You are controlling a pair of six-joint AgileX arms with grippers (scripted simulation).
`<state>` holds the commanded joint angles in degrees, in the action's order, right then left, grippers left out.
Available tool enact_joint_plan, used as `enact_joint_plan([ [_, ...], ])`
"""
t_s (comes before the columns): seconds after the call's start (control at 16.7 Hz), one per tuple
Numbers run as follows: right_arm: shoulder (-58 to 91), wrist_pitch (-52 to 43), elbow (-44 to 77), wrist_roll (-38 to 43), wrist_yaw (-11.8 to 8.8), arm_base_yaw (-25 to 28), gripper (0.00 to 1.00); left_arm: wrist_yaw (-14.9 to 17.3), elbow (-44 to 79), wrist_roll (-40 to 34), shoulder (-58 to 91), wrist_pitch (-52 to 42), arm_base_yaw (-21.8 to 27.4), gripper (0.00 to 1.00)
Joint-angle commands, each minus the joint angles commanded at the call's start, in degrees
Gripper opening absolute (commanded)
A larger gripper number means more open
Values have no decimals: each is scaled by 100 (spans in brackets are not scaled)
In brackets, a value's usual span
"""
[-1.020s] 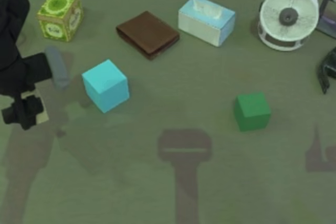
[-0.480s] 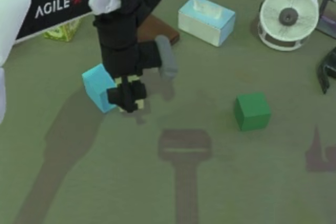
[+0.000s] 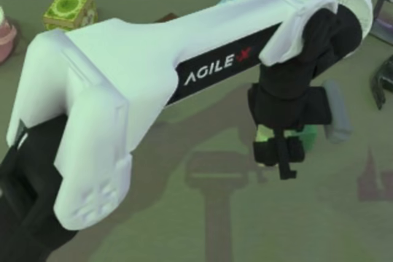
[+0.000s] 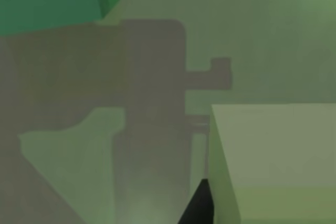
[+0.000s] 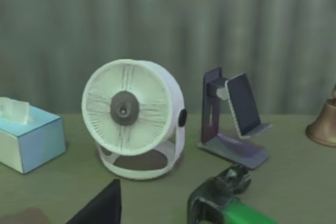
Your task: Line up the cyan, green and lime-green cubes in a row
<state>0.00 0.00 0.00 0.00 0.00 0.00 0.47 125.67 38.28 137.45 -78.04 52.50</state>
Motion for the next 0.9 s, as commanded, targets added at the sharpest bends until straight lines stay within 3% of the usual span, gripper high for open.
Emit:
enact_joint_plan([
  [0.42,0,0,0,0,0,0,100,-1,-51,-32,14,92,35,0],
  [0.9,0,0,0,0,0,0,100,-1,-1062,-53,292,1361,70,0],
])
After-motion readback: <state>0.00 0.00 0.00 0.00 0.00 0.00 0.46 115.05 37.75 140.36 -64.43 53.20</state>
